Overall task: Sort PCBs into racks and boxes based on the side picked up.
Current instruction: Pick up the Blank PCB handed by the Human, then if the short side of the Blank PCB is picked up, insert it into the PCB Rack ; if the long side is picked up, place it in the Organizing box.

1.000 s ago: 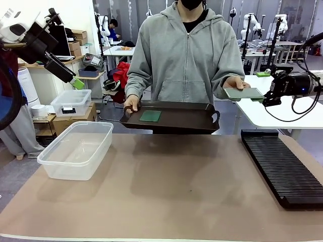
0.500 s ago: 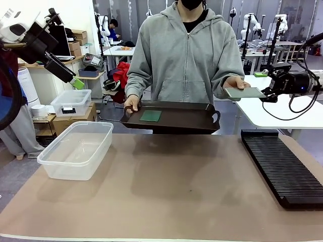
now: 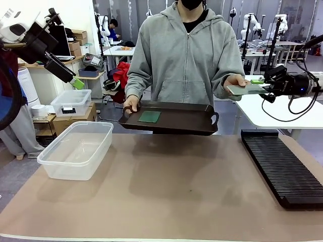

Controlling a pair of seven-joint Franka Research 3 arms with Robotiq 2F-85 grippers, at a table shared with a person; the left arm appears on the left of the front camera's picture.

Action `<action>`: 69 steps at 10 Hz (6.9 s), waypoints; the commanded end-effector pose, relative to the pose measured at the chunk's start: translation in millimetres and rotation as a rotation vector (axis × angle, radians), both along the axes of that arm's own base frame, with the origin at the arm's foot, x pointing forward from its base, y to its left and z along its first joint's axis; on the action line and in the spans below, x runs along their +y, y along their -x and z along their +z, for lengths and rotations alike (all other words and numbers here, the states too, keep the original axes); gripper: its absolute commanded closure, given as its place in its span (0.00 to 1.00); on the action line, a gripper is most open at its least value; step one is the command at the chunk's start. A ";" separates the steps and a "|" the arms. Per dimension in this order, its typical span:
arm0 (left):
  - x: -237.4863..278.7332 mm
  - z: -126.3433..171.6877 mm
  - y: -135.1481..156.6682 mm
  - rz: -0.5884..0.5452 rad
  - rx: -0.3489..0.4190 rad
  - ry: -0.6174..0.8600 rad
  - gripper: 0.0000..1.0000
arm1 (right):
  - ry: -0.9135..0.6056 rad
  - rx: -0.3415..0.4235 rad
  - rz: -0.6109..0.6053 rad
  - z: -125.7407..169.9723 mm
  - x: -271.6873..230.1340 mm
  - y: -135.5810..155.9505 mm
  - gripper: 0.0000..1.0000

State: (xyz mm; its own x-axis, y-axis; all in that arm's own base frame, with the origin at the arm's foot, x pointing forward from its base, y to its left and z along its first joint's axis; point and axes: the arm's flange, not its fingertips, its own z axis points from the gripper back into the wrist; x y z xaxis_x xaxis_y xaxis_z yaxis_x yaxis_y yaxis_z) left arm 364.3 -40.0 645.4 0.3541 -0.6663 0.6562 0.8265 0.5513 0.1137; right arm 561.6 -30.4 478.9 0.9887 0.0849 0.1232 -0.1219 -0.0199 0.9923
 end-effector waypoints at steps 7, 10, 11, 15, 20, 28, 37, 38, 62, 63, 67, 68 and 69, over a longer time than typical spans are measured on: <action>0.6 -0.9 -0.1 -0.003 0.002 0.003 0.00 | -0.019 0.053 0.021 5.6 -1.0 -2.5 1.00; 0.6 -0.9 -0.1 -0.003 0.002 0.003 0.00 | -0.002 0.035 0.017 0.0 0.7 1.4 1.00; 0.6 -0.9 -0.1 -0.003 0.002 0.003 0.00 | -0.002 0.035 0.017 0.0 0.7 1.4 1.00; 0.6 -0.9 -0.1 -0.003 0.002 0.003 0.00 | -0.002 0.035 0.017 0.0 0.7 1.4 1.00; 0.6 -0.9 -0.1 -0.003 0.002 0.003 0.00 | -0.002 0.035 0.017 0.0 0.7 1.4 1.00; 0.6 -0.9 -0.1 -0.003 0.002 0.003 0.00 | 0.002 -0.067 -0.023 8.1 -4.0 7.7 0.98; 0.6 -0.9 -0.1 -0.003 0.002 0.003 0.00 | 0.270 -0.954 -0.101 31.2 -83.9 21.1 0.98; 0.6 -0.9 -0.1 -0.003 0.002 0.003 0.00 | 0.333 -0.973 -0.120 28.4 -93.5 19.1 0.98; 0.6 -0.9 -0.1 -0.003 0.002 0.003 0.00 | 0.212 -1.441 0.197 -39.4 -183.4 -51.6 0.98; 0.6 -0.9 -0.1 -0.003 0.002 0.003 0.00 | 0.212 -1.441 0.197 -39.4 -183.4 -51.6 0.98; 0.6 -0.9 -0.1 -0.003 0.002 0.003 0.00 | 0.212 -1.441 0.197 -39.4 -183.4 -51.6 0.98; 0.6 -0.9 -0.1 -0.003 0.002 0.003 0.00 | 0.212 -1.441 0.197 -39.4 -183.4 -51.6 0.98; 0.6 -0.9 -0.1 -0.003 0.002 0.003 0.00 | 0.226 -1.443 0.201 -44.8 -185.2 -53.7 0.98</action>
